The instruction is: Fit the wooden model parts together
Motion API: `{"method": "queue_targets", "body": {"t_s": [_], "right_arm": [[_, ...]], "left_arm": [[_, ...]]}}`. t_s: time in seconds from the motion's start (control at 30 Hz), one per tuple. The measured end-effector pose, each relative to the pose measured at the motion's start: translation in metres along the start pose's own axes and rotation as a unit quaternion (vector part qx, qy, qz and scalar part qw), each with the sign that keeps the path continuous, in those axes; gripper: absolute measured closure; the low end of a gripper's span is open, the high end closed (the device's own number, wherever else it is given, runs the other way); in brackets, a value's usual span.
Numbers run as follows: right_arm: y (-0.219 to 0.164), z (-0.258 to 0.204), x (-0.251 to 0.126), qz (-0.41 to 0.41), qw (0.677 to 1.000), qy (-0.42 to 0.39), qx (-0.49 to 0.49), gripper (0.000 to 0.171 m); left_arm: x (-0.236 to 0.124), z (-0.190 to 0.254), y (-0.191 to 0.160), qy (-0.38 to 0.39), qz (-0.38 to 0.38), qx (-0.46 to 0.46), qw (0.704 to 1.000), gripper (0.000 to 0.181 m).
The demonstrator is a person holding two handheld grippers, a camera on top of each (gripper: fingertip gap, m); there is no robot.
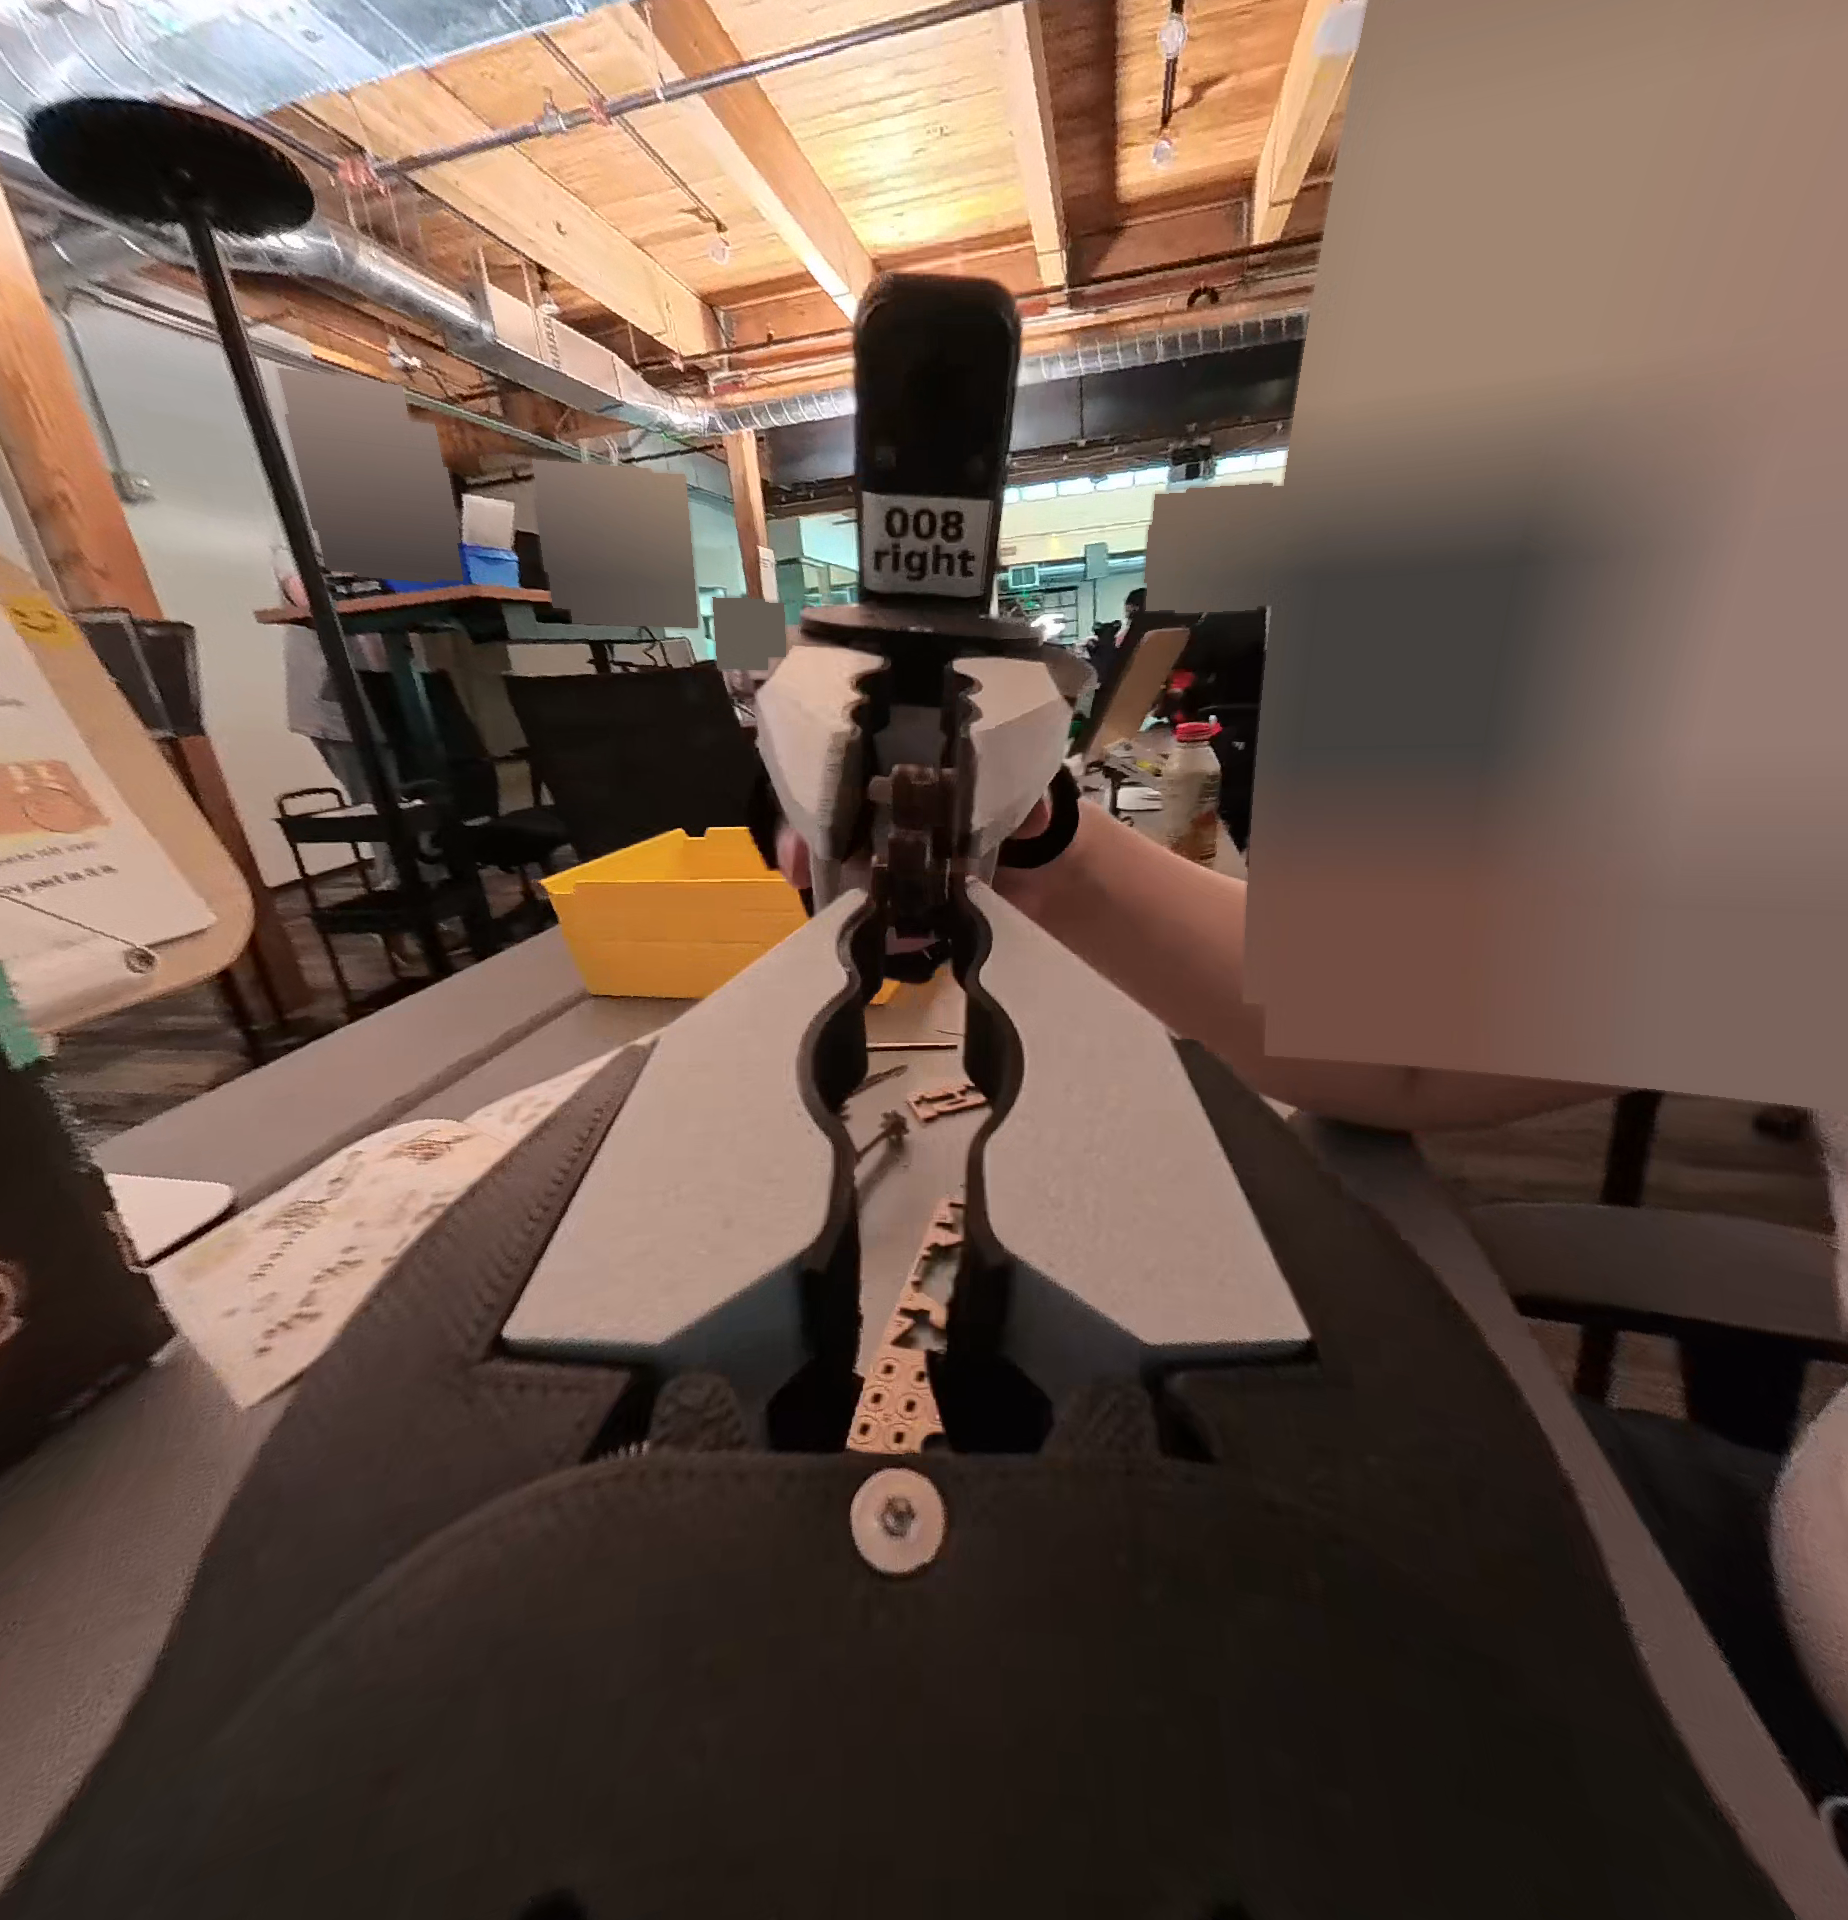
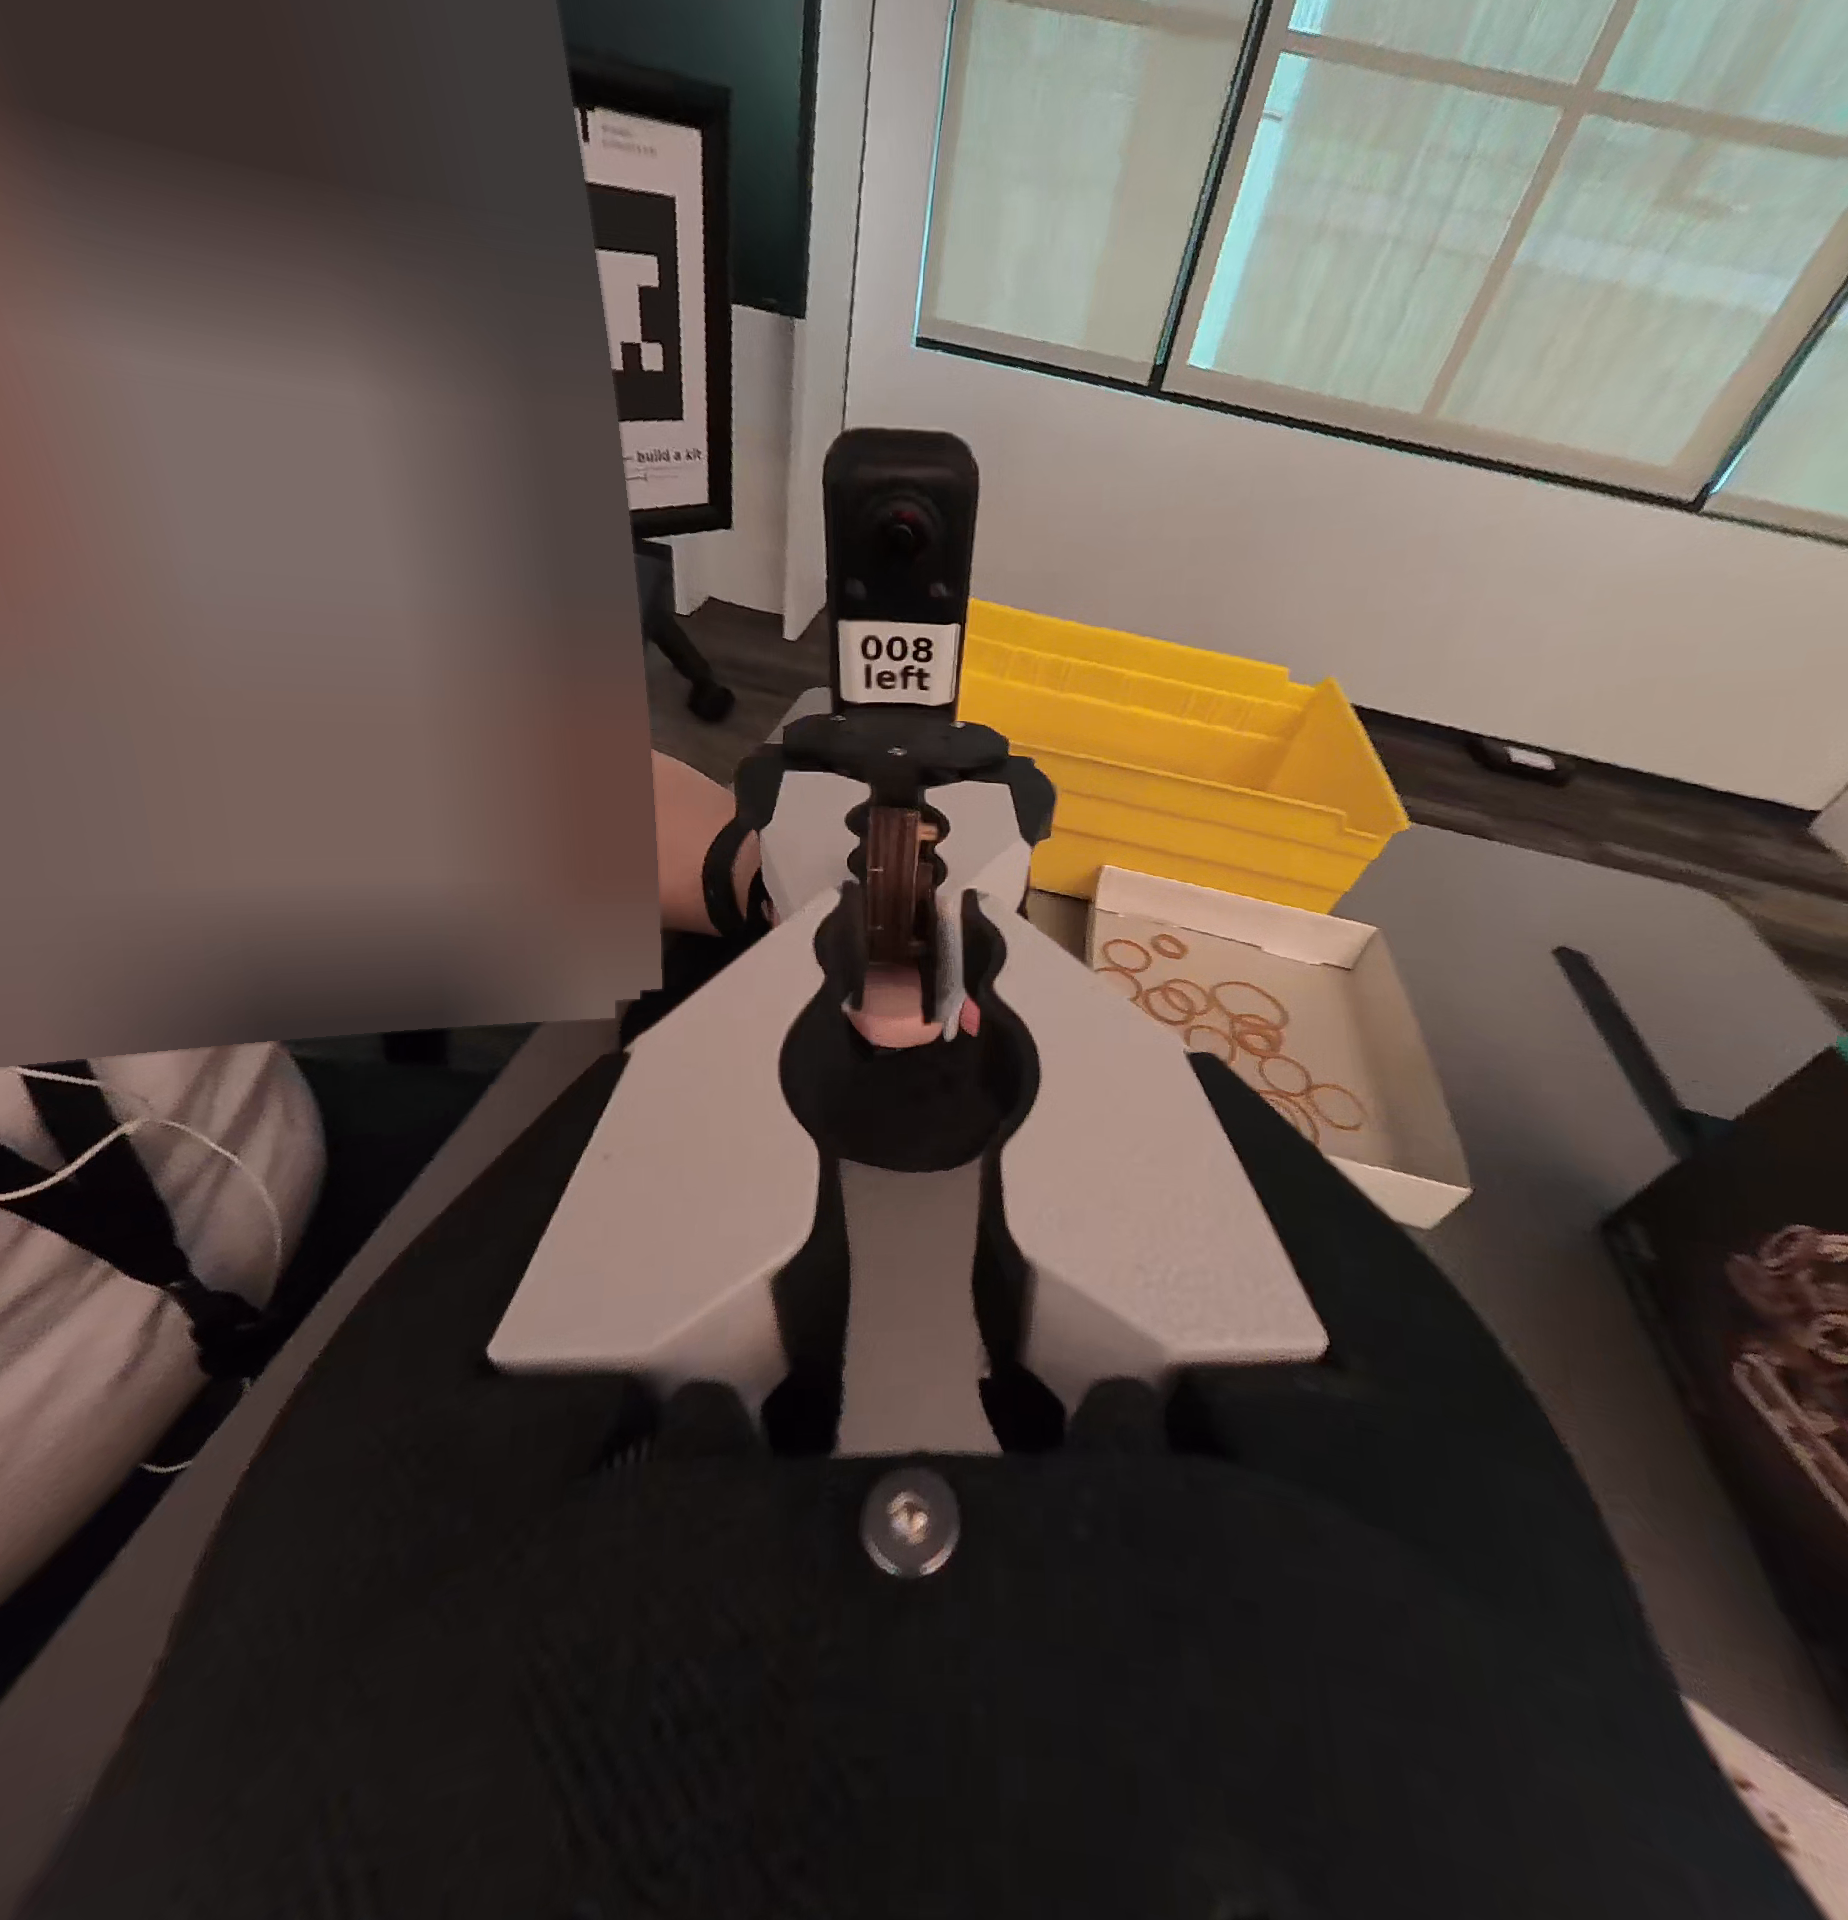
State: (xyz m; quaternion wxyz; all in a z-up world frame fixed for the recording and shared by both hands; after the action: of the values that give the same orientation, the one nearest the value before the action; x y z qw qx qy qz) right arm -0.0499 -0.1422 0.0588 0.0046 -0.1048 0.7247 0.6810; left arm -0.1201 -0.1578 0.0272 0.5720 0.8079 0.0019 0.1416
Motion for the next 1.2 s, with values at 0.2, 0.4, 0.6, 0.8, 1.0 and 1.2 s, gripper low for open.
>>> {"method": "queue_targets", "body": {"t_s": [0.2,0.4,0.6,0.8,1.0,1.2], "right_arm": [[-0.004,0.005,0.005,0.003,0.999,0.011,0.037,0.161],[-0.006,0.016,0.006,0.012,0.990,0.018,0.141,0.164],[-0.010,0.024,0.001,0.010,0.981,0.020,0.194,0.164],[-0.012,0.021,0.004,-0.003,0.981,0.027,0.191,0.164],[-0.012,0.017,0.006,-0.013,0.984,0.031,0.174,0.165],[-0.013,0.017,0.006,-0.011,0.983,0.036,0.182,0.165]], "left_arm": [[0.001,-0.005,-0.004,-0.004,-0.009,-0.057,0.998,0.171],[-0.001,-0.011,-0.007,-0.002,-0.007,-0.091,0.996,0.168],[-0.007,-0.019,0.000,0.018,0.009,-0.080,0.997,0.147],[-0.014,-0.025,0.005,0.015,0.024,-0.083,0.996,0.158],[-0.016,-0.022,0.007,-0.001,0.029,-0.062,0.998,0.169],[-0.015,-0.022,0.005,-0.008,0.029,-0.080,0.996,0.170]]}}
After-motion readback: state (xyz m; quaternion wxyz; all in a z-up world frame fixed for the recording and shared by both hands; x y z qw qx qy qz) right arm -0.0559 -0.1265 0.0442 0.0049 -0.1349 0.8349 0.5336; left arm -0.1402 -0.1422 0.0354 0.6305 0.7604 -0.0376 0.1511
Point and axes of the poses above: each gripper's, where its closed fingertips meet, x out along the fingers, y out of its top, z = x × y across the jaws, the point moved 5 cm from there along -x, back along the fingers, and after that the axes turned 13 degrees about x, right-handed, at the moved point
